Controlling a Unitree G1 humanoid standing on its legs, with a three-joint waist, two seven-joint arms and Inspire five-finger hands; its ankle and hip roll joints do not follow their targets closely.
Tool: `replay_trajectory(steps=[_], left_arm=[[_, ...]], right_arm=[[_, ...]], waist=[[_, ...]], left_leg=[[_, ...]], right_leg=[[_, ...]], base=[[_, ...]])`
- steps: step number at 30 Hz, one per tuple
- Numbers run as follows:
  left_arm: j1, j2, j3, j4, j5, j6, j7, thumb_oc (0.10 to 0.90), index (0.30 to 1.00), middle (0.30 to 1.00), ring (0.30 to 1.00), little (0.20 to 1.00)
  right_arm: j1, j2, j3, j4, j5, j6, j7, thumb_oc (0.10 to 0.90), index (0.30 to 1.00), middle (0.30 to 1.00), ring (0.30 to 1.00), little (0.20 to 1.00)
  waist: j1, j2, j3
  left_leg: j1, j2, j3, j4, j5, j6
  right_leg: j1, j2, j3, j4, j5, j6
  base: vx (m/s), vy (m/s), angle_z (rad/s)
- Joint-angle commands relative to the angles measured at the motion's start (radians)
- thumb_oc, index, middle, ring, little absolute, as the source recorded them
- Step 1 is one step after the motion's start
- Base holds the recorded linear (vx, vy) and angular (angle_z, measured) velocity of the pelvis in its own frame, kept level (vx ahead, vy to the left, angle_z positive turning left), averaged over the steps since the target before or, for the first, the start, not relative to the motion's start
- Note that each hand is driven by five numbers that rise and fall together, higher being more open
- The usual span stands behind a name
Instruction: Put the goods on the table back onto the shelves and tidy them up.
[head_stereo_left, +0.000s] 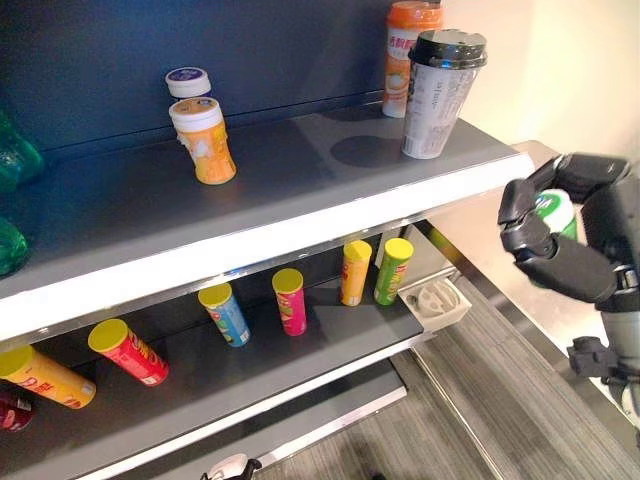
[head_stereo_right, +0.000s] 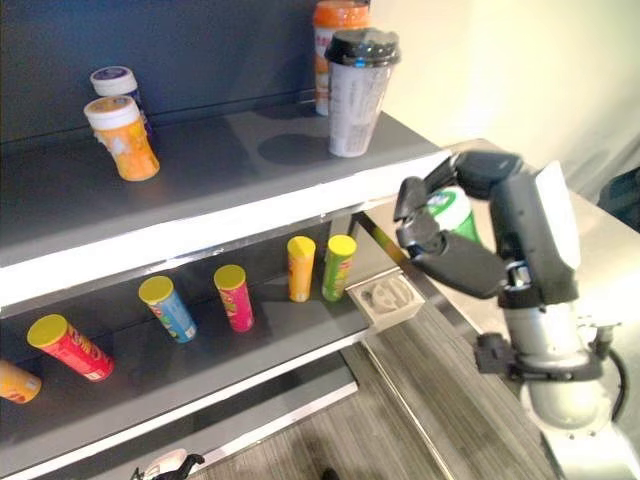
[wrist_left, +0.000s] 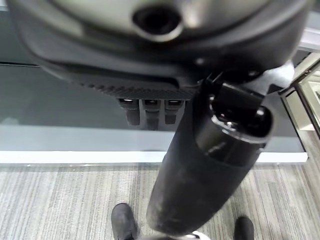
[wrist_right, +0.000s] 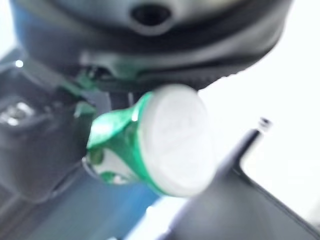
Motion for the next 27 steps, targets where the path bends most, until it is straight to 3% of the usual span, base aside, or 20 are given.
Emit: replay_trajectory(steps=[1, 3, 4, 8, 9, 12, 18, 27], left_arm=[[0.001, -0.061, -0.041, 0.054, -0.040, -0.037, -0.023, 0.800, 0.900, 0.900, 0.900, 0.900], [-0.004, -0.059, -0.047, 0.054, -0.042, -0.029, -0.024, 0.800, 0.900, 0.900, 0.900, 0.900], [-0.014, -0.055, -0.081, 0.047, -0.033, -0.026, -0.029, 0.800, 0.900, 0.900, 0.900, 0.900], [-0.032, -0.046, -0.116, 0.030, -0.016, -0.017, -0.038, 0.800, 0.900, 0.900, 0.900, 0.900], [-0.038, -0.043, -0.141, 0.020, -0.008, -0.017, -0.039, 0.800, 0.900, 0.900, 0.900, 0.900], [-0.044, -0.039, -0.155, 0.004, -0.001, -0.016, -0.039, 0.800, 0.900, 0.900, 0.900, 0.900], [-0.054, -0.024, -0.166, 0.000, 0.007, -0.009, -0.031, 0.800, 0.900, 0.900, 0.900, 0.900], [-0.077, -0.016, -0.159, 0.004, 0.005, -0.002, -0.026, 0.800, 0.900, 0.900, 0.900, 0.900]], right_arm=[[-0.147, 0.018, -0.012, -0.124, 0.068, -0.080, -0.073, 0.400, 0.300, 0.300, 0.300, 0.300], [-0.224, 0.018, 0.021, -0.114, 0.058, -0.069, -0.099, 0.400, 0.300, 0.300, 0.300, 0.300], [-0.372, 0.043, 0.129, -0.091, 0.039, -0.037, -0.130, 0.400, 0.300, 0.300, 0.300, 0.300], [-0.569, 0.129, 0.350, -0.053, 0.040, 0.009, -0.118, 0.400, 0.300, 0.300, 0.300, 0.300], [-0.689, 0.199, 0.467, -0.006, 0.039, 0.039, -0.112, 0.400, 0.300, 0.300, 0.300, 0.300], [-0.807, 0.267, 0.553, 0.056, 0.033, 0.066, -0.118, 0.400, 0.300, 0.300, 0.300, 0.300], [-0.985, 0.404, 0.634, 0.170, -0.004, 0.099, -0.146, 0.400, 0.300, 0.300, 0.300, 0.300], [-1.040, 0.475, 0.665, 0.238, -0.027, 0.126, -0.148, 0.400, 0.300, 0.300, 0.300, 0.300]], waist=[[0.033, -0.047, -0.030], [0.039, -0.048, -0.033], [0.052, -0.049, -0.035], [0.067, -0.049, -0.032], [0.083, -0.048, -0.032], [0.091, -0.045, -0.028], [0.113, -0.043, -0.022], [0.130, -0.048, -0.020]], left_leg=[[0.024, -0.004, -0.008, 0.005, -0.099, 0.014], [0.027, -0.005, -0.012, 0.005, -0.102, 0.015], [0.034, -0.010, -0.015, 0.005, -0.106, 0.019], [0.039, -0.012, -0.021, 0.005, -0.108, 0.022], [0.041, -0.014, -0.025, 0.005, -0.108, 0.023], [0.043, -0.015, -0.029, 0.005, -0.108, 0.025], [0.042, -0.017, -0.040, 0.005, -0.103, 0.025], [0.036, -0.014, -0.057, 0.005, -0.093, 0.022]], right_leg=[[0.009, 0.033, 0.023, 0.014, 0.031, 0.006], [0.012, 0.032, 0.023, 0.015, 0.031, 0.006], [0.018, 0.031, 0.020, 0.017, 0.030, 0.004], [0.023, 0.028, 0.020, 0.019, 0.028, -0.001], [0.025, 0.026, 0.019, 0.019, 0.027, -0.004], [0.028, 0.025, 0.017, 0.018, 0.027, -0.007], [0.039, 0.023, 0.004, 0.018, 0.024, -0.015], [0.047, 0.027, -0.014, 0.019, 0.020, -0.024]], base=[[0.00, 0.000, 0.00], [0.01, 0.021, 0.04], [0.00, 0.000, 0.00], [-0.02, -0.005, -0.05], [-0.01, -0.003, 0.05], [0.00, 0.002, 0.05], [0.01, -0.008, 0.08], [0.01, -0.018, 0.06]])
